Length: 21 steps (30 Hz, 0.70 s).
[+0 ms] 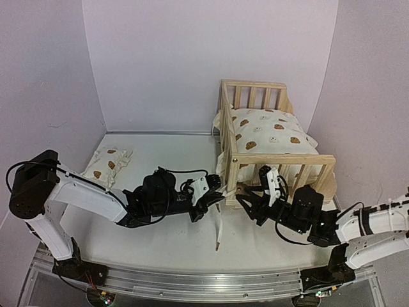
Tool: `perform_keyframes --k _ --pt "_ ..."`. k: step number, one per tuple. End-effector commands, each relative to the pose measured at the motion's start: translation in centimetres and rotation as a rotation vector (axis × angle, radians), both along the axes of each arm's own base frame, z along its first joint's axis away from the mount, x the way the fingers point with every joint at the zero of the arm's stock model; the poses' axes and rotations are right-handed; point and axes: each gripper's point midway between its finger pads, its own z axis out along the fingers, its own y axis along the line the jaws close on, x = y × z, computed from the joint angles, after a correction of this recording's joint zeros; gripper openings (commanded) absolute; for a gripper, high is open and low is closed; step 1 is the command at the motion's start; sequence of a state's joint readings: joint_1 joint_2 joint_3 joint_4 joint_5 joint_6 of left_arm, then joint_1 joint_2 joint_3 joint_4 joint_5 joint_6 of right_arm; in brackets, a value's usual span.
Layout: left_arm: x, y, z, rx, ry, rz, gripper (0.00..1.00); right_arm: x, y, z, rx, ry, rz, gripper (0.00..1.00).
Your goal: Set up the pet bed
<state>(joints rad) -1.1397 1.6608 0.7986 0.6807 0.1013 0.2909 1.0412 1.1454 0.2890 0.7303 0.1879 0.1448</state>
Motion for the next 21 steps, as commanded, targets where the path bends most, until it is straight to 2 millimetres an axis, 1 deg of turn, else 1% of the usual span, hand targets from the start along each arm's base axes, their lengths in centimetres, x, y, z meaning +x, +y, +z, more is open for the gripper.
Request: perform_keyframes --k 1,2,5,6,7,9,12,13,15,18,21 --pt "-1.1 -0.4 4.4 -0.157 -0.141 -0.051 0.00 -1.4 -0.2 1.7 -0.231 -0.110 0.136 0.43" --pt "-1.3 -0.5 4.3 -0.162 -0.151 -0.060 0.00 -1.6 -0.2 2.4 -0.275 -0.145 0.166 0.42" --pt "-2.1 -0.5 4.5 -0.184 -0.194 -0.092 0.00 -2.2 0.3 3.2 -0.441 -0.268 0.285 0.41" --pt "-2.2 -0.5 4.5 -0.187 -0.209 -0.097 0.00 -2.0 0.4 3.6 -0.483 -0.300 0.294 0.40" --pt "-2.3 -0.5 4.4 -0.188 -0.223 -0.103 0.00 -2.1 0.6 4.0 -0.520 -0.326 0.324 0.42" --pt "-2.4 -0.6 4.2 -0.182 -0.243 -0.112 0.00 -2.7 1.3 3.8 -0.608 -0.361 0.422 0.44" --pt "-2.6 -0.8 4.0 -0.173 -0.279 -0.129 0.00 -2.6 2.5 5.1 -0.677 -0.435 0.501 0.45" --pt "-2.7 -0.9 4.0 -0.170 -0.293 -0.134 0.00 -2.8 2.8 5.0 -0.718 -0.466 0.546 0.45" --pt "-2.8 -0.8 4.1 -0.165 -0.319 -0.139 0.00 -3.1 3.0 4.6 -0.798 -0.523 0.627 0.48" --pt "-2.9 -0.8 3.9 -0.152 -0.351 -0.149 0.00 -2.4 3.4 4.8 -0.855 -0.581 0.652 0.54" --pt "-2.9 -0.9 3.7 -0.144 -0.370 -0.152 0.00 -1.7 3.5 4.4 -0.896 -0.596 0.692 0.54"
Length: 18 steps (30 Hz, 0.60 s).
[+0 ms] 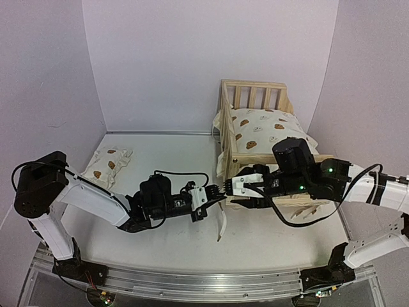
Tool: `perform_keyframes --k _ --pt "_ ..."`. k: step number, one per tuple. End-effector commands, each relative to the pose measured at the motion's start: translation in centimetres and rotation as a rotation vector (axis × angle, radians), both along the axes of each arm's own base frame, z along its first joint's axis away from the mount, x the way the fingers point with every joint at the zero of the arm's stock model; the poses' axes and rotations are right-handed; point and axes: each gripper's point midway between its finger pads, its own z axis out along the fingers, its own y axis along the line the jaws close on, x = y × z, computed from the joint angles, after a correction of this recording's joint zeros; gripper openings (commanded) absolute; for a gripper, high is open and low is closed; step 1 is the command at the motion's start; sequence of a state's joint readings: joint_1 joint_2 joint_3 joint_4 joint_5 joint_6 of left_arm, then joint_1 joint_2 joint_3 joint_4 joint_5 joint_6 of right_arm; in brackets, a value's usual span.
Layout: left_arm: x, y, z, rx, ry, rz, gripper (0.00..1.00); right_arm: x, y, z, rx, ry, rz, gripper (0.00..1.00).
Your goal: Set up the pet bed
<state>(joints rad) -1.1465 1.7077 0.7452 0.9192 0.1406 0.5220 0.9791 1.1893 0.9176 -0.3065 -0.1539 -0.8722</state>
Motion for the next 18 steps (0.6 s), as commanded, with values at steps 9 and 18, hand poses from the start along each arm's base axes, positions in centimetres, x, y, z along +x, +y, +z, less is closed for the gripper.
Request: perform_keyframes --k 9,18 --pt "-2.3 -0.5 2.2 -0.077 -0.104 -0.102 0.00 2.2 0.2 -1.5 -0.162 -0.048 0.129 0.49" --pt "-2.3 -0.4 1.9 -0.077 -0.098 -0.109 0.00 3.1 1.2 -1.7 -0.165 -0.041 0.131 0.32"
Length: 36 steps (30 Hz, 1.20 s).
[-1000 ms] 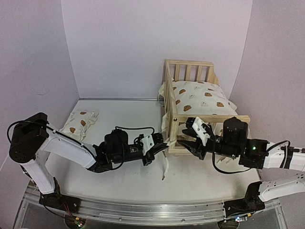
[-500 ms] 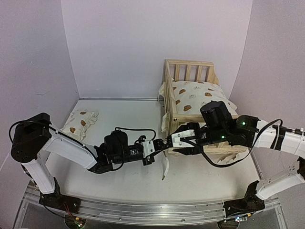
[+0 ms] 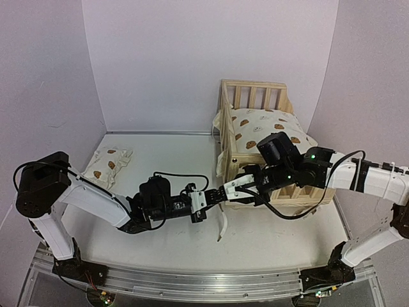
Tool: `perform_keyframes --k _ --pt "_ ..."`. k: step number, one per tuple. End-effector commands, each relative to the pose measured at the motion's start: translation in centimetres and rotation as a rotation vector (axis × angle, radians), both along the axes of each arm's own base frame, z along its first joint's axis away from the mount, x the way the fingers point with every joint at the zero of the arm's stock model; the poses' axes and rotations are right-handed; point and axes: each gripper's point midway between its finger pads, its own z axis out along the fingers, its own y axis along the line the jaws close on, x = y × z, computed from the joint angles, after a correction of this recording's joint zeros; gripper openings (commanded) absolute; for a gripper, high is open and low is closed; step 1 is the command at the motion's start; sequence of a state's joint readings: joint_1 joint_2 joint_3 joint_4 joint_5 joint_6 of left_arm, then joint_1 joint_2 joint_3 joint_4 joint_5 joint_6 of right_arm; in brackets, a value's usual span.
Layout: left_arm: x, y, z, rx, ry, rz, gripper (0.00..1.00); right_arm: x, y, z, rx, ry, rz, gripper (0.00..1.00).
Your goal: Set up the pet bed
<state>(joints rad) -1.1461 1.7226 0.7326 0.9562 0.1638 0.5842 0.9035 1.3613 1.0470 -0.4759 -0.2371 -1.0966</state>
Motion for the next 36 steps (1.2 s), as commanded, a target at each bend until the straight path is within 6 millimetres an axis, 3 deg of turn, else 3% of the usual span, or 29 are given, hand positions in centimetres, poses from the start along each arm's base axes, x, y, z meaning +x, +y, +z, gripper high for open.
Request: perform_keyframes --k 1,10,15,19,22,23,28,33,36 --pt "-2.0 -0.4 2.3 -0.084 -0.033 -0.087 0.00 1.2 1.4 1.8 0.043 -0.037 0.011 0.32" --pt "-2.1 -0.4 2.7 -0.101 -0.012 -0.093 0.00 1.1 1.7 1.5 0.047 -0.019 0.020 0.25" --pt "-2.1 -0.5 3.0 -0.113 -0.001 -0.096 0.00 1.4 1.9 1.8 0.061 -0.028 0.010 0.14" --pt "-2.2 -0.6 3.0 -0.121 0.022 -0.104 0.00 1.3 1.9 1.8 0.069 -0.031 0.007 0.14" --pt "-1.7 -0.7 3.2 -0.131 0.041 -0.083 0.00 1.5 1.7 1.7 0.073 -0.036 -0.014 0.00" --pt "-1.5 -0.8 3.1 -0.133 0.053 -0.071 0.00 1.6 1.7 1.7 0.080 -0.035 -0.027 0.00" --pt "0.2 -0.8 2.3 -0.161 0.194 0.016 0.00 2.5 1.6 3.3 0.173 -0.024 -0.166 0.00" --pt "0.7 -0.9 1.0 -0.187 0.377 0.043 0.00 0.6 2.1 3.9 0.246 -0.004 -0.222 0.00" --pt "0.4 -1.3 0.2 -0.191 0.465 0.021 0.15 0.2 2.2 3.4 0.243 0.019 -0.226 0.00"
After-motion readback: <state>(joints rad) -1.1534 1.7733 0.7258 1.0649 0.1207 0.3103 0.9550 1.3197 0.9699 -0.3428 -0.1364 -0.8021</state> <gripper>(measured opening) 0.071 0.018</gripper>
